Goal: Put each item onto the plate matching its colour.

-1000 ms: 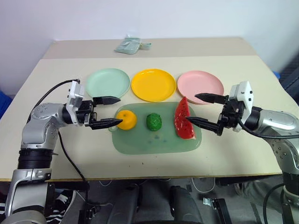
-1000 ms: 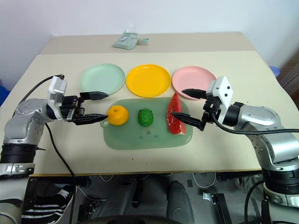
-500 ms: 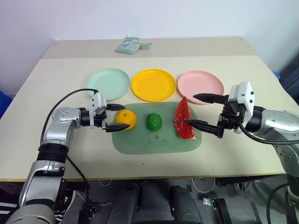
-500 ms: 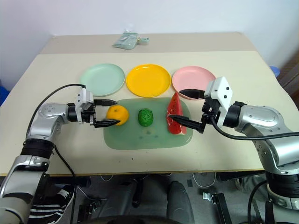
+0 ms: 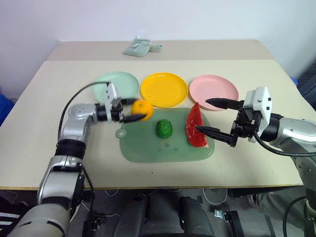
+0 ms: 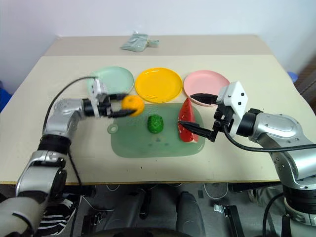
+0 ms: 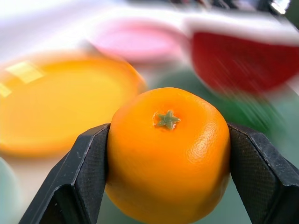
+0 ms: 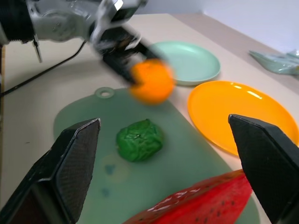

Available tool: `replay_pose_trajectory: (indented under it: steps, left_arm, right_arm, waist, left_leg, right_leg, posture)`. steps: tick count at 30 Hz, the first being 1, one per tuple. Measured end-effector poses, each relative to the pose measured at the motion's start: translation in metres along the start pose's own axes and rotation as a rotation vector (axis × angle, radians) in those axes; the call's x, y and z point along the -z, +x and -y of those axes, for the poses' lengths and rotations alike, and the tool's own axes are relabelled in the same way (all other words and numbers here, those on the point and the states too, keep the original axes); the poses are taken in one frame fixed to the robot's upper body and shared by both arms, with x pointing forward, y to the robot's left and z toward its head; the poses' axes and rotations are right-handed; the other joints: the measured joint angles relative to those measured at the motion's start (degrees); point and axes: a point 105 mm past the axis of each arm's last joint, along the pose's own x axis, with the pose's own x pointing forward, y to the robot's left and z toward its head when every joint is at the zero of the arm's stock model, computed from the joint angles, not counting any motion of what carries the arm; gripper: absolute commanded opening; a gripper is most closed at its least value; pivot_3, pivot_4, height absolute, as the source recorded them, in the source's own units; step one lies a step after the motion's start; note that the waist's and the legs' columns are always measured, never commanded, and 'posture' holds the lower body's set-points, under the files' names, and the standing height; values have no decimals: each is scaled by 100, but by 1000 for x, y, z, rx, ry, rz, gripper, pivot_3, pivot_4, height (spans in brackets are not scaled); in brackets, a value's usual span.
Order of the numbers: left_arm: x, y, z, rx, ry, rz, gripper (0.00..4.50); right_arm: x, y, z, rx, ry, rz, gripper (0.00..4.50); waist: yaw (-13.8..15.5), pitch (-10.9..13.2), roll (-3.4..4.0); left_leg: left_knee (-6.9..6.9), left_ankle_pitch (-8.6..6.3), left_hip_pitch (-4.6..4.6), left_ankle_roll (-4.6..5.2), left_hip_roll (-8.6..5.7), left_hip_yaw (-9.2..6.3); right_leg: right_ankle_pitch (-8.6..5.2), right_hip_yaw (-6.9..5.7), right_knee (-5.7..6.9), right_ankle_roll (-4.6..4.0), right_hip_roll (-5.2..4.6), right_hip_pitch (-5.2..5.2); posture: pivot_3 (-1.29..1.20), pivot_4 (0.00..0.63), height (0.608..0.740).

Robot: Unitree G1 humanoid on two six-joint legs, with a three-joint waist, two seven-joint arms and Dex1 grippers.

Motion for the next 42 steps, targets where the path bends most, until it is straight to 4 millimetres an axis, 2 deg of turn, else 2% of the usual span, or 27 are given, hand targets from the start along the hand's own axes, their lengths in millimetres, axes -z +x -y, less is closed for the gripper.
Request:
replay_pose_trajectory:
  steps: [2,4,7,11,13,17,19,20,27,29,32,34,35,38,42]
  left_arm:
    - [-16,17,-11,-64,39,36,3113]
    - [-20,40,-18,-132,35,44,3113]
    - [-13,75,-18,-204,16,-5,3113]
    - [4,99,-8,-230,-8,-91,3113]
    - [14,103,-5,-256,-33,-122,3113]
    - [28,98,-10,-328,-66,-166,3113]
    - [29,97,-12,-348,-69,-167,4139]
    - [29,97,-12,-354,-65,-170,4444]
    - [20,99,-14,-340,-55,-138,4444]
    - [9,100,-5,-222,-59,-77,4444]
    - [-26,94,14,68,-67,104,4444]
    - [-41,76,30,288,-79,177,4444]
    - [-42,64,35,367,-112,189,4444]
    - [-22,32,46,494,-221,136,4444]
    - [6,22,58,523,-165,31,4444]
  right_arm:
    - [3,1,13,77,-5,-8,4500]
    - [7,3,29,168,-7,-19,4500]
    - [17,4,40,238,5,-55,4500]
    - [25,5,48,303,81,-65,4500]
    - [26,6,49,318,122,-55,4500]
    - [21,2,53,348,178,-17,4500]
    - [16,1,52,350,170,0,4500]
    - [14,1,51,349,163,4,4500]
    - [11,1,50,343,152,10,4500]
    - [11,2,50,342,149,11,4500]
    - [8,2,50,338,137,25,4500]
    - [5,4,49,327,132,31,4500]
    - [5,4,49,321,131,32,4500]
    - [5,3,48,308,132,32,4500]
    - [5,4,46,284,131,33,4500]
  waist:
    - [-13,-1,1]
    - [-14,0,0]
    - [-13,1,-1]
    - [-53,1,-1]
    - [-59,1,-1]
    - [-36,1,-1]
    - [-28,1,-1]
    - [-22,1,-1]
    - [-28,1,-1]
    - [-31,1,-1]
    - [-51,1,0]
    - [-90,-3,5]
    - [-139,-5,9]
    - [-215,-4,11]
    - [-131,-3,8]
  left_leg:
    - [-1,0,2,0,-2,3]
    - [-1,0,2,1,-3,4]
    - [-2,-3,0,7,-7,6]
    - [-4,-7,1,14,-7,11]
    - [-3,-7,1,14,-6,10]
    - [-2,-7,0,14,-7,10]
    - [-1,-7,0,14,-8,10]
    - [1,-7,0,14,-9,10]
    - [2,-7,1,14,-10,11]
    - [2,-7,0,13,-10,16]
    - [0,-7,1,13,-8,21]
    - [-3,-7,3,13,-6,18]
    - [-6,-7,4,13,-5,14]
    - [-6,-7,6,14,-2,7]
    - [4,-7,3,14,-5,6]
  right_leg:
    - [8,0,0,15,-1,1]
    - [10,0,0,19,0,0]
    - [14,0,-1,25,-1,1]
    - [15,0,-1,28,0,-1]
    - [15,0,2,28,0,-2]
    - [16,0,2,30,0,-2]
    - [17,0,2,31,-1,-1]
    - [18,0,2,32,-1,1]
    - [20,0,1,36,-1,3]
    - [20,0,0,35,-1,3]
    - [21,0,0,34,0,2]
    - [20,0,-1,33,0,2]
    - [20,1,0,33,0,3]
    - [20,1,5,32,3,1]
    - [21,2,5,31,1,3]
  posture:
    - [0,150,740]
    - [0,150,740]
    - [0,150,740]
    - [0,150,740]
    - [0,150,740]
    - [0,150,740]
    - [0,150,740]
    - [0,150,740]
    - [0,150,740]
    - [0,150,740]
    - [0,150,740]
    - [0,150,740]
    - [0,150,740]
    - [0,150,740]
    - [0,150,740]
